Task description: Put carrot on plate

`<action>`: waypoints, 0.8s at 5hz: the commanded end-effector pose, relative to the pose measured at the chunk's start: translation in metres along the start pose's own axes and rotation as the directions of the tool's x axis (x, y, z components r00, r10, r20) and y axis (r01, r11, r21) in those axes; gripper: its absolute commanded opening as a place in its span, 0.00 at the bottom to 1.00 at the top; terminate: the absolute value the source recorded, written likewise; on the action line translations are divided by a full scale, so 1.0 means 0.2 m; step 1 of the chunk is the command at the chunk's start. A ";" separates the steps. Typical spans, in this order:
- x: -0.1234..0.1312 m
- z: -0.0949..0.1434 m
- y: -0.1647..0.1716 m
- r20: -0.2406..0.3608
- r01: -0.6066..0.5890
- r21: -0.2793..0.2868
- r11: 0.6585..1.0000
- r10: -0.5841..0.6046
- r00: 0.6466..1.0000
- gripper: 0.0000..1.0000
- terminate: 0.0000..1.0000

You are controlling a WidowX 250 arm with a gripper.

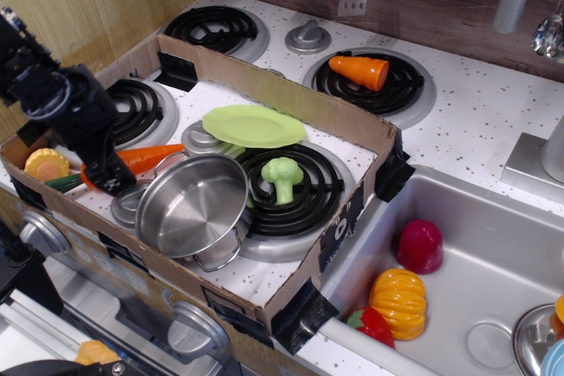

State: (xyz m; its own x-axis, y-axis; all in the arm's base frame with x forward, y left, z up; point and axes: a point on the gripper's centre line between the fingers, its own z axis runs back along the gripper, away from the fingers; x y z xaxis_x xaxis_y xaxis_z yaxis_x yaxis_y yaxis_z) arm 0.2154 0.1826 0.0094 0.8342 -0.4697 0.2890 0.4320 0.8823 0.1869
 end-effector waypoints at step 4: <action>0.28 0.26 0.23 -0.051 0.135 0.106 0.985 -0.131 0.990 0.00 0.00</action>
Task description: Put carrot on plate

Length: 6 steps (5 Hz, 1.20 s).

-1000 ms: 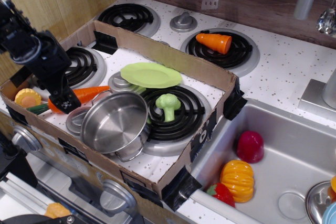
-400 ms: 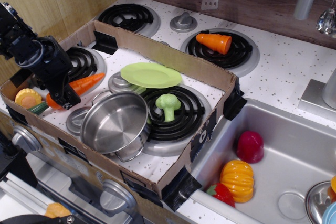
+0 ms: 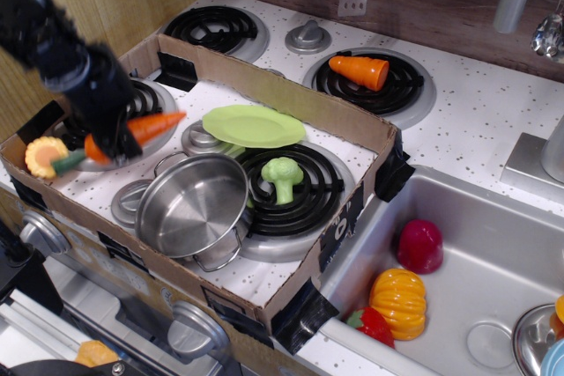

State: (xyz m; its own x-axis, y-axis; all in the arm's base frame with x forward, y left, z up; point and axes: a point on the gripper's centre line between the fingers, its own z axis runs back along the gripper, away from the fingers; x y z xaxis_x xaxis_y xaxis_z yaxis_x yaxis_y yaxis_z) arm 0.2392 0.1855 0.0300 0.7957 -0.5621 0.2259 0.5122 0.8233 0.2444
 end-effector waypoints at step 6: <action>0.65 0.14 -0.25 0.323 0.642 -0.012 0.766 -0.605 0.728 0.00 0.00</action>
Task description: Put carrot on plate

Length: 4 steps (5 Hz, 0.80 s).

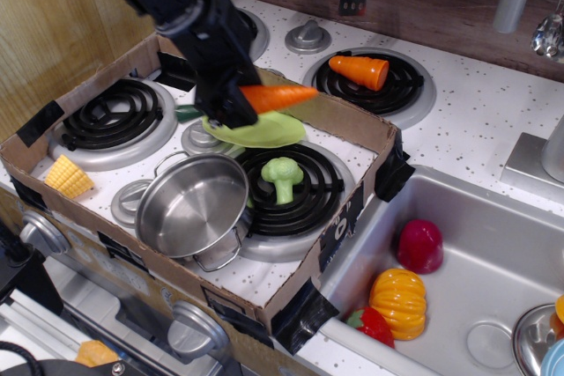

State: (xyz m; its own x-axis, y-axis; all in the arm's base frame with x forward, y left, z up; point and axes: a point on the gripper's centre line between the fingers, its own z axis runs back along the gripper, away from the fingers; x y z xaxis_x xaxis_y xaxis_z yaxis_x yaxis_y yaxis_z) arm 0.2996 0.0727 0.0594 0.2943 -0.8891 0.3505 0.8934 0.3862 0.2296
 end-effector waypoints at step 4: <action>0.05 0.05 0.08 0.000 0.139 0.060 0.989 -0.139 0.990 1.00 0.00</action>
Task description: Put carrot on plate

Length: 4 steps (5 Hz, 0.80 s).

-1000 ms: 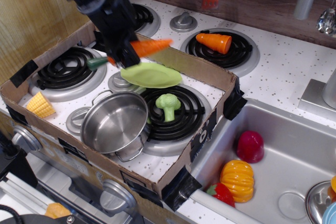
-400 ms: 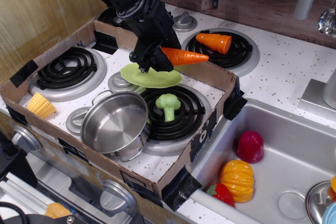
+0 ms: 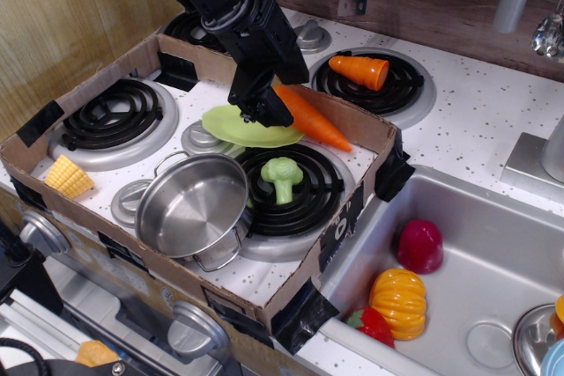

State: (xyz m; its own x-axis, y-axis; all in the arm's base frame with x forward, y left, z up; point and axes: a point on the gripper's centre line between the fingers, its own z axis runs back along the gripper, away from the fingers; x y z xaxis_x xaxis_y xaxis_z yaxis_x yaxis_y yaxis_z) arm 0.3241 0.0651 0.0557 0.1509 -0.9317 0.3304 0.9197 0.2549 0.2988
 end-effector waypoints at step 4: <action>0.17 0.71 0.07 -0.224 -0.174 0.109 0.979 0.195 0.955 1.00 0.00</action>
State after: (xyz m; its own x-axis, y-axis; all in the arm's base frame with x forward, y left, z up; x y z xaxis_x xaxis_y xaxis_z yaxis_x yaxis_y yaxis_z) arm 0.2949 0.0774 0.1776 0.4433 -0.8795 0.1730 0.8382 0.4751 0.2678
